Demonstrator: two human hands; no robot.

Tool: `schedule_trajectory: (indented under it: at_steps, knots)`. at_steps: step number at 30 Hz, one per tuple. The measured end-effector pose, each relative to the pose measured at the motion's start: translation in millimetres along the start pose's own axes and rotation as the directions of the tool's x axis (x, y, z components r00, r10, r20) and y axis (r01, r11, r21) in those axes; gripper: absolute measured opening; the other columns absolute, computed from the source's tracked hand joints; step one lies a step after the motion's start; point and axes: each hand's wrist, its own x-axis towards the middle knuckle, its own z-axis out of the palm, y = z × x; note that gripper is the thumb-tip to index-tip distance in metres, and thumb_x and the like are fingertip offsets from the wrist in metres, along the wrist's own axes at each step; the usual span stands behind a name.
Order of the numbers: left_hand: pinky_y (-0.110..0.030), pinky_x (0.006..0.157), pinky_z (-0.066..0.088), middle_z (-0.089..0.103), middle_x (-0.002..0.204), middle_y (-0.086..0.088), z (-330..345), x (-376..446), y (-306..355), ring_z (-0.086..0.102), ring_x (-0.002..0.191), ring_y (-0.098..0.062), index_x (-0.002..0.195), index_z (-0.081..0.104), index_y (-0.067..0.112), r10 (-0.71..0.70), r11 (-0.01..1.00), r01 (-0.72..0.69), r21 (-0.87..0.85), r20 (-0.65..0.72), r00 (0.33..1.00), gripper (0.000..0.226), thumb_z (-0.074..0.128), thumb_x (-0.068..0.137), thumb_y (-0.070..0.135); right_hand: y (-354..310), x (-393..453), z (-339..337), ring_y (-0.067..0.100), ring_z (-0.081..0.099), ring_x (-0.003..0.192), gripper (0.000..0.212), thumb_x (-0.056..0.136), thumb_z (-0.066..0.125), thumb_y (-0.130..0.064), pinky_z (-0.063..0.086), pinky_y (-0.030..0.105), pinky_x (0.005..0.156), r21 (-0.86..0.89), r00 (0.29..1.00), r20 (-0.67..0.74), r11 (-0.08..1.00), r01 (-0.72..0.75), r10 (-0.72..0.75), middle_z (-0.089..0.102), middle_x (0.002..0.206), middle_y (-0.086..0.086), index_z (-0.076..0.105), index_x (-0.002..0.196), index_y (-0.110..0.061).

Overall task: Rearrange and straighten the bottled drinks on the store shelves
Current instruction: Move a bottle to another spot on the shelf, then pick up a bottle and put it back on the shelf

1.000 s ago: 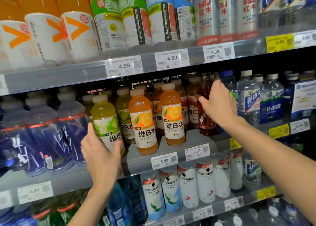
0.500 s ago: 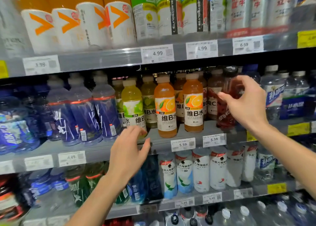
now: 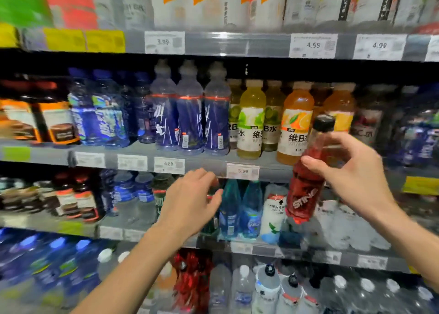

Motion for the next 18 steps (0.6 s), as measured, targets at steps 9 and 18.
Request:
schedule_trajectory:
  at_steps: [9, 18]
  knots:
    - [-0.038, 0.074, 0.049, 0.062, 0.098, -0.001, -2, -105, -87, 0.061, 0.096, -0.025, 0.101, 0.062, 0.019, -0.176, 0.982, 0.160, 0.102, 0.176, 0.969, 0.022, 0.055, 0.094, 0.039, -1, -84, 140, -0.011, 0.061, 0.077, 0.031, 0.073, 0.085, -0.010, 0.041, 0.002, 0.072, 0.180, 0.956, 0.290, 0.979, -0.098, 0.042, 0.069, 0.084, -0.014, 0.063, 0.081, -0.031]
    - [-0.037, 0.077, 0.047, 0.059, 0.107, 0.003, 41, -185, -135, 0.059, 0.103, -0.023, 0.109, 0.059, 0.022, -0.326, 0.942, 0.261, 0.211, 0.391, 0.861, 0.028, 0.050, 0.094, 0.043, 26, -154, 236, -0.009, 0.060, 0.083, 0.021, 0.079, 0.081, -0.009, 0.042, 0.001, 0.065, 0.159, 0.854, 0.493, 0.948, -0.274, 0.164, 0.070, 0.086, -0.009, 0.064, 0.085, -0.021]
